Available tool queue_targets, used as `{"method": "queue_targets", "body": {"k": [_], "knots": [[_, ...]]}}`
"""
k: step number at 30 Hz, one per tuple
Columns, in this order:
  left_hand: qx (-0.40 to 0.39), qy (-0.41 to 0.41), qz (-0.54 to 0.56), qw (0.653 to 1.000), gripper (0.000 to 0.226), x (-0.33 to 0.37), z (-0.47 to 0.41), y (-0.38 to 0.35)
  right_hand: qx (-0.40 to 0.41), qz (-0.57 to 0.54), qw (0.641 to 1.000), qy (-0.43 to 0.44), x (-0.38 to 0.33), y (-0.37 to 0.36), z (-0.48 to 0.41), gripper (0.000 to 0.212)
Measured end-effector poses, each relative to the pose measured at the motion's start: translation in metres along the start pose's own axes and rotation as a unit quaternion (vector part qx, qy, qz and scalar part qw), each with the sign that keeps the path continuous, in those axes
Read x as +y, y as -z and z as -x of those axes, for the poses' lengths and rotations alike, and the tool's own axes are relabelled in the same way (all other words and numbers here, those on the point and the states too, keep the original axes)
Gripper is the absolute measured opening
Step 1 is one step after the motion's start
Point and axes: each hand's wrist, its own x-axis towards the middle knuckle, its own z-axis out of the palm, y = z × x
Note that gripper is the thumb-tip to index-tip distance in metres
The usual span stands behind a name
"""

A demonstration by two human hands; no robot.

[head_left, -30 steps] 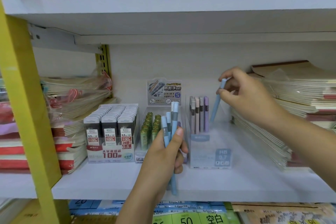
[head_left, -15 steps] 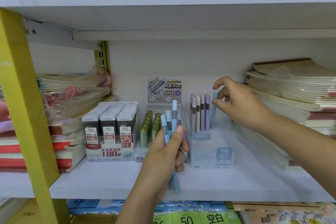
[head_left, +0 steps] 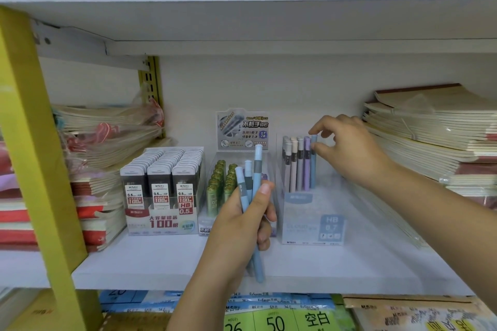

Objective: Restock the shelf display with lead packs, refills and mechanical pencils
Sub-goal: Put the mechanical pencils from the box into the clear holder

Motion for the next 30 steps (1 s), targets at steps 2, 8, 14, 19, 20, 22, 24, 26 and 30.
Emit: {"method": "queue_targets", "body": {"k": [2,8,14,19,20,22,24,26,30], "knots": [[-0.002,-0.003,-0.005,1.0,0.068,0.001,0.001,0.0,-0.012,0.015,1.0,-0.019,0.0,-0.002,-0.001,0.019],[-0.013,-0.011,-0.005,1.0,0.048,0.007,0.007,0.0,-0.053,0.009,0.996,-0.067,0.006,0.0,-0.001,0.028],[-0.033,-0.02,-0.057,0.998,0.033,0.018,0.016,-0.006,0.075,-0.114,0.99,-0.023,-0.02,0.02,0.031,0.025],[-0.059,-0.027,-0.069,0.995,0.03,0.033,0.013,-0.016,-0.036,-0.423,0.905,-0.031,-0.065,0.034,0.061,0.02],[-0.064,-0.028,-0.068,0.995,0.029,0.035,0.011,-0.018,-0.053,-0.458,0.887,-0.027,-0.07,0.033,0.063,0.022],[-0.071,-0.029,-0.059,0.995,0.028,0.038,0.008,-0.02,-0.056,-0.487,0.871,-0.023,-0.075,0.033,0.06,0.027],[-0.077,-0.023,-0.041,0.996,0.029,0.037,0.005,-0.02,-0.048,-0.498,0.865,-0.036,-0.075,0.031,0.054,0.029],[-0.084,-0.016,-0.021,0.996,0.031,0.034,0.004,-0.018,-0.04,-0.509,0.859,-0.049,-0.073,0.029,0.05,0.027],[-0.095,-0.006,-0.028,0.995,0.034,0.03,0.004,-0.012,0.03,-0.534,0.842,-0.072,-0.062,0.03,0.044,0.024]]}}
